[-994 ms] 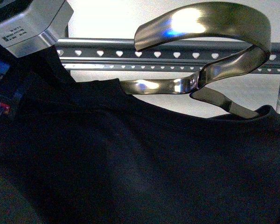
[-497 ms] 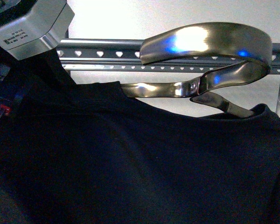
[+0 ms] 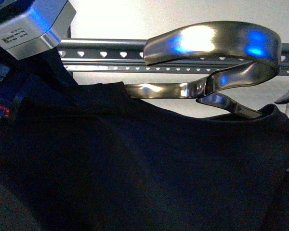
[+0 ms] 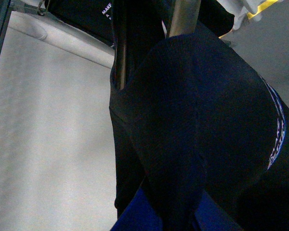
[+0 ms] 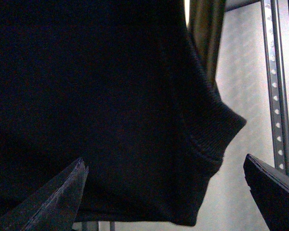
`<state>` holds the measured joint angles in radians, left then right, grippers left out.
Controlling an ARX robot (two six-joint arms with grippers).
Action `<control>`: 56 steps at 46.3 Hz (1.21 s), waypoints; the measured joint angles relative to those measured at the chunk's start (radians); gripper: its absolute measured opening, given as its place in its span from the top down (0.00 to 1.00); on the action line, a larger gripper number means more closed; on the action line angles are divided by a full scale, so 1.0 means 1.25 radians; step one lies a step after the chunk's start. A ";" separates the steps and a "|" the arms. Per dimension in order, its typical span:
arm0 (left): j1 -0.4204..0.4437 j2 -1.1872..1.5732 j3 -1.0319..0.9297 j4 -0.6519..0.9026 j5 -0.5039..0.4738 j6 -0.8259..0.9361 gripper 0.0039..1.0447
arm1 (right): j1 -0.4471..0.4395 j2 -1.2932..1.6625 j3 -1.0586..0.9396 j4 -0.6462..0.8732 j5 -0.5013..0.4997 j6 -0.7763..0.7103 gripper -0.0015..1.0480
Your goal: Hang clothes on hanger
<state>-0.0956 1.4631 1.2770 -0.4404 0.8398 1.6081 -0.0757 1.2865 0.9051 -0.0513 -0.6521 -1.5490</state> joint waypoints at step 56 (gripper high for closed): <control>0.000 0.000 0.000 0.005 0.008 0.001 0.51 | -0.035 0.197 0.083 0.048 -0.003 0.237 0.94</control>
<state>-0.0956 1.4631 1.2774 -0.4339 0.8494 1.6093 -0.1196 1.5333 1.0092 0.0090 -0.6556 -1.2530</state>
